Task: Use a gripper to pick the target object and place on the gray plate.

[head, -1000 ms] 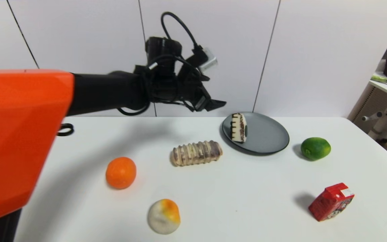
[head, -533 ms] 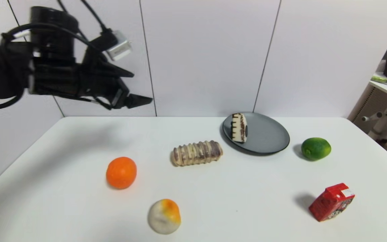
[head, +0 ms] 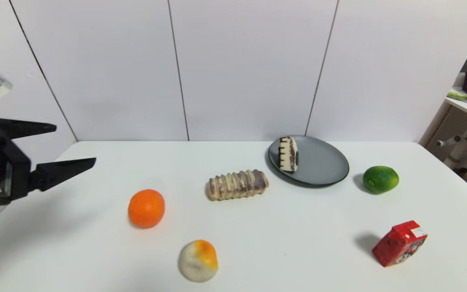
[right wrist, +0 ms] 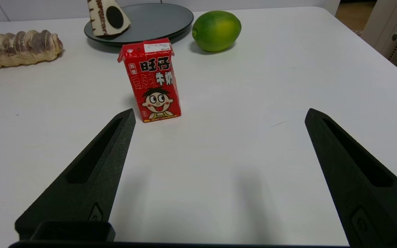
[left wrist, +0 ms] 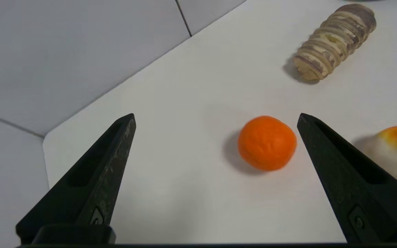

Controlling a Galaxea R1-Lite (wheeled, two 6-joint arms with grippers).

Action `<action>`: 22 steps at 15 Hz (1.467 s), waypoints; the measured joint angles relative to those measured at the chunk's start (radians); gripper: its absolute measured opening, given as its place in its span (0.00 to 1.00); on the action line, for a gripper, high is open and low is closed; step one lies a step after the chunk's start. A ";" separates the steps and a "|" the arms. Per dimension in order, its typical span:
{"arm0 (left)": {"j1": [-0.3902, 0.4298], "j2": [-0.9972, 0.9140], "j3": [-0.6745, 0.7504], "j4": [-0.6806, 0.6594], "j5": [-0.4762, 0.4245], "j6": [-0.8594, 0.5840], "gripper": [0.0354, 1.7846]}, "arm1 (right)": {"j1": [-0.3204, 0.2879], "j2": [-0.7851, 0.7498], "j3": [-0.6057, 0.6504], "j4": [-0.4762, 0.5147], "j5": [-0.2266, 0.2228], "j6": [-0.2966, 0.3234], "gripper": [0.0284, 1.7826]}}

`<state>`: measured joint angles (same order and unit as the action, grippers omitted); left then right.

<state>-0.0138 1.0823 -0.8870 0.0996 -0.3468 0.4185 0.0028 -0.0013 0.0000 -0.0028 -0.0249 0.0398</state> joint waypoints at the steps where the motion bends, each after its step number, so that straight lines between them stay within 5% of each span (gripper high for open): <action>1: 0.007 -0.074 0.049 -0.001 0.014 -0.032 0.94 | 0.000 0.000 0.000 0.000 0.000 0.000 0.95; 8: 0.027 -0.534 0.416 -0.090 0.092 -0.201 0.94 | 0.000 0.000 0.000 0.000 0.000 0.000 0.95; 14: 0.073 -0.774 0.649 -0.174 0.126 -0.220 0.94 | 0.000 0.000 0.000 0.000 0.000 0.000 0.95; 17: 0.031 -0.847 0.752 -0.232 0.164 -0.225 0.94 | 0.000 0.000 0.000 0.000 0.001 0.000 0.95; 22: 0.015 -1.022 0.874 -0.150 0.291 -0.256 0.94 | 0.000 0.000 0.000 0.000 0.000 0.000 0.95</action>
<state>0.0009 0.0604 -0.0134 -0.0509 -0.0562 0.1626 0.0028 -0.0013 0.0000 -0.0023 -0.0245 0.0394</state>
